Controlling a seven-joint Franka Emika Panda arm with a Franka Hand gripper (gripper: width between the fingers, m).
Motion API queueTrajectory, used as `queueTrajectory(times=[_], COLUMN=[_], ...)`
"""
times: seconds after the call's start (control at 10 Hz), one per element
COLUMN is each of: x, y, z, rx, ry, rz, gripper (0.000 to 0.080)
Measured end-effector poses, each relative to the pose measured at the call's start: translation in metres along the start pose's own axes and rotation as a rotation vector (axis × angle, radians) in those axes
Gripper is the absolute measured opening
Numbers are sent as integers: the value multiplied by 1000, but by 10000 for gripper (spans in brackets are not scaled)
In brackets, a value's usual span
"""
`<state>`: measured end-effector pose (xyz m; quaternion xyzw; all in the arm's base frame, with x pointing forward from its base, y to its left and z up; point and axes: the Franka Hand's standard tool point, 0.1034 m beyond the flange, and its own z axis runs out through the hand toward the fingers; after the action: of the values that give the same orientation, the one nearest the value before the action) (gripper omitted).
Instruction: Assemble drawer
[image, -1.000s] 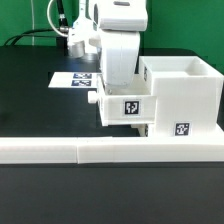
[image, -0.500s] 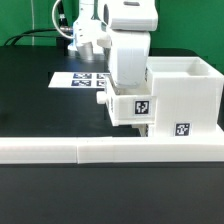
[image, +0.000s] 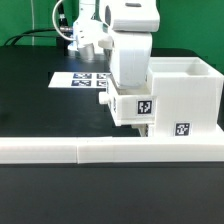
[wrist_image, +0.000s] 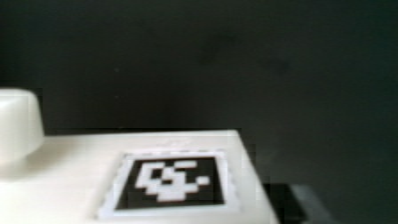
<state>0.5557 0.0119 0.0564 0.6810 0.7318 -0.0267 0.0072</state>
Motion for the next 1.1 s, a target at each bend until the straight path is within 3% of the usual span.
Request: queueTrajectory(times=[0.1,0.2,0.3,0.4,0.5,0.8,1.1], x=[-1,-2,-4,-4,-5,-8,-32], y=[1,1,3,4,4,12,10], z=[-2,-4,-9,-13,-18,-40,-49], rx=[5,14,20,22,30,52,61], ry=[-2,-5,-9,-12,-17,-33,-41], rz=[1,2,3,4,9,30,6], gripper=[376,376,551,551,634,649,649])
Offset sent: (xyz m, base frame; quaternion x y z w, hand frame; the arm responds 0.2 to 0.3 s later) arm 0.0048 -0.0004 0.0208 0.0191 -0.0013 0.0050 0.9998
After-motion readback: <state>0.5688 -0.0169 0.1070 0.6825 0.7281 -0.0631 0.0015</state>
